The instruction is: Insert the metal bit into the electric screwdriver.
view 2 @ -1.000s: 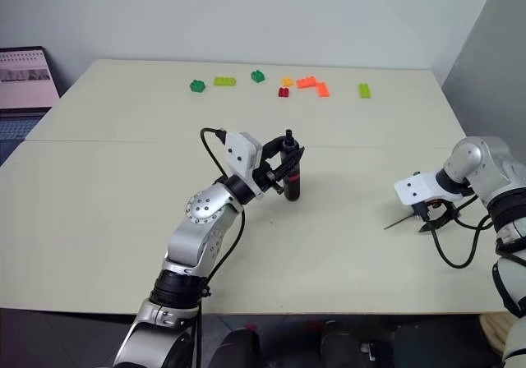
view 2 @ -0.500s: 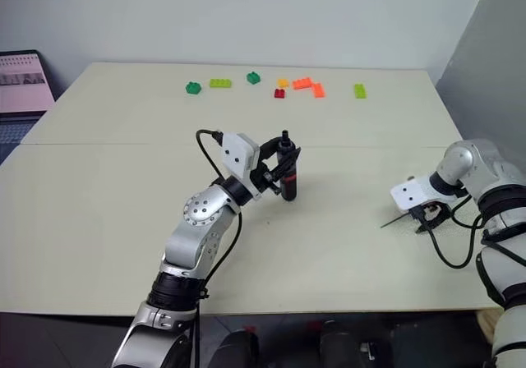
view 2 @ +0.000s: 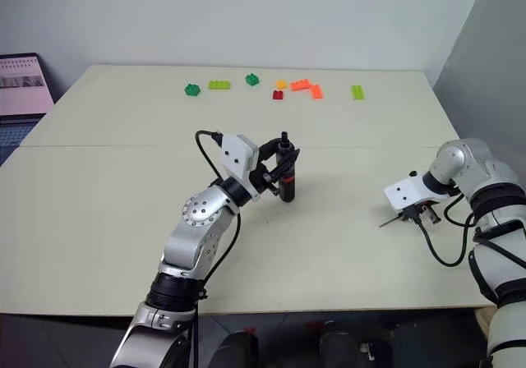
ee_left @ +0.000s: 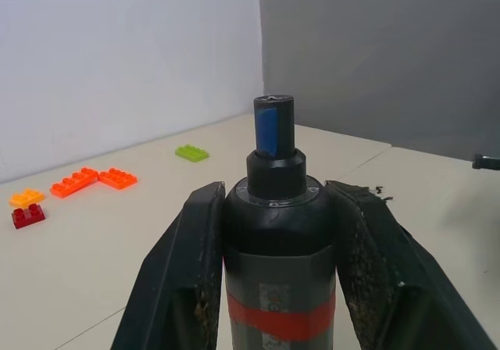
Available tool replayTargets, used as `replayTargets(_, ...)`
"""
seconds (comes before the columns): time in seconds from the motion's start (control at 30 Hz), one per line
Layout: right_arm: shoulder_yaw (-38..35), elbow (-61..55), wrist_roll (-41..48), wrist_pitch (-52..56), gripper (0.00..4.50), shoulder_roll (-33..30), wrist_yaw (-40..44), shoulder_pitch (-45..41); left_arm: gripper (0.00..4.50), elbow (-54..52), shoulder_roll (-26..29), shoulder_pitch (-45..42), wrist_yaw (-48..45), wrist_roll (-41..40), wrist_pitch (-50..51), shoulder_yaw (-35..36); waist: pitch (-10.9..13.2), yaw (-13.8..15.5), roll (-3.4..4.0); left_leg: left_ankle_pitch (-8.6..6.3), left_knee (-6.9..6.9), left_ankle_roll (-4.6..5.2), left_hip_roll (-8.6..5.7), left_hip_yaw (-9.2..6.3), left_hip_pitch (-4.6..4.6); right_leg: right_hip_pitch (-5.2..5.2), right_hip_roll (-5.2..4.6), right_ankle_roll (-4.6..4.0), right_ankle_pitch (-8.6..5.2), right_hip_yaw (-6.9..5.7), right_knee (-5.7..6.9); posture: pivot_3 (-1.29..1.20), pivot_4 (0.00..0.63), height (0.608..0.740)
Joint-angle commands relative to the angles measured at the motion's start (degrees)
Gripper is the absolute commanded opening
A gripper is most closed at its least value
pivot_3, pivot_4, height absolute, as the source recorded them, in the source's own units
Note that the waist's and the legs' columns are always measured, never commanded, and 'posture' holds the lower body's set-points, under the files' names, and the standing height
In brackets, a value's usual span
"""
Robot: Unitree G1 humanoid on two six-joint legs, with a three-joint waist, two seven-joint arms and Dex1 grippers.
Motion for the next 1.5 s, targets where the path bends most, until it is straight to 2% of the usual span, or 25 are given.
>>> replayTargets(0.03,-0.71,0.19,-1.00,-1.01,0.00,-0.69,-0.34,-0.59,1.64,-2.37,0.21,-0.57,-0.14,0.44,-1.75,-0.01,0.00,0.00,0.00,0.00,0.00,0.00,0.00,0.00,0.00,0.00,0.00,0.00,0.00,0.00,0.00,0.00,0.150,0.740)
replayTargets(0.17,-1.51,-0.07,-0.58,-1.72,0.00,-0.97,-1.07,-0.82,1.64,-2.03,0.41,-0.67,0.17,0.95,-2.58,0.15,0.00,0.00,0.00,0.00,0.00,0.00,0.00,0.00,0.00,0.00,0.00,0.00,0.00,0.00,-0.01,0.00,0.150,0.740)
replayTargets(0.4,-8.77,-6.91,7.94,1.48,0.00,-2.10,0.29,1.21,1.64,-2.61,-0.77,-0.64,4.80,3.24,-3.43,1.04,0.04,0.08,0.06,0.00,-0.03,0.00,-0.01,-0.01,-0.02,-0.02,-0.01,0.00,0.00,0.01,-0.01,0.00,0.150,0.740)
replayTargets(0.6,-19.99,-23.76,21.26,17.70,0.00,-3.03,-0.52,7.86,1.64,-4.77,-3.14,-0.10,9.84,4.88,-2.68,1.40,0.04,0.44,0.06,-0.01,-0.03,0.00,-0.02,-0.05,-0.17,-0.07,-0.03,0.00,0.00,-0.04,-0.07,0.00,0.150,0.740)
replayTargets(0.8,-32.63,-46.48,37.44,47.67,0.00,1.52,-11.31,14.85,1.64,-6.93,-5.33,-1.46,12.81,5.42,-0.89,0.77,0.04,0.54,0.06,0.00,-0.01,0.00,-0.03,-0.16,-0.29,-0.10,-0.03,0.00,0.00,-0.11,-0.05,0.00,0.150,0.740)
replayTargets(0.93,-38.75,-56.74,45.28,60.37,0.00,8.37,-23.51,16.38,1.64,-5.40,-6.03,-1.03,14.45,7.99,-3.17,-0.69,0.04,0.55,0.06,0.00,0.00,0.00,-0.06,-0.19,-0.29,-0.10,-0.02,0.00,0.00,-0.13,-0.03,0.00,0.150,0.740)
replayTargets(1.03,-41.61,-62.44,48.90,65.29,0.00,14.54,-32.92,16.13,1.64,-3.45,-6.83,-0.34,15.36,9.82,-6.14,-1.93,0.04,0.61,0.06,0.00,0.00,0.00,-0.06,-0.21,-0.35,-0.15,-0.01,0.01,0.01,-0.14,-0.02,0.00,0.150,0.740)
replayTargets(1.17,-42.71,-67.61,52.27,69.81,0.00,20.10,-41.16,15.65,1.64,-0.63,-7.93,0.02,17.08,11.67,-9.19,-2.66,0.04,0.71,0.06,0.00,-0.01,0.01,-0.08,-0.22,-0.54,-0.35,-0.01,0.02,0.01,-0.16,-0.04,0.00,0.150,0.740)
replayTargets(1.5,-41.95,-70.90,55.54,71.69,0.00,26.36,-51.29,14.61,1.64,5.49,-9.61,-0.84,21.88,14.26,-11.72,-1.53,0.03,0.80,0.07,-0.01,-0.06,0.02,-0.07,-0.20,-0.63,-0.51,0.00,0.02,0.01,-0.14,-0.02,0.00,0.150,0.740)
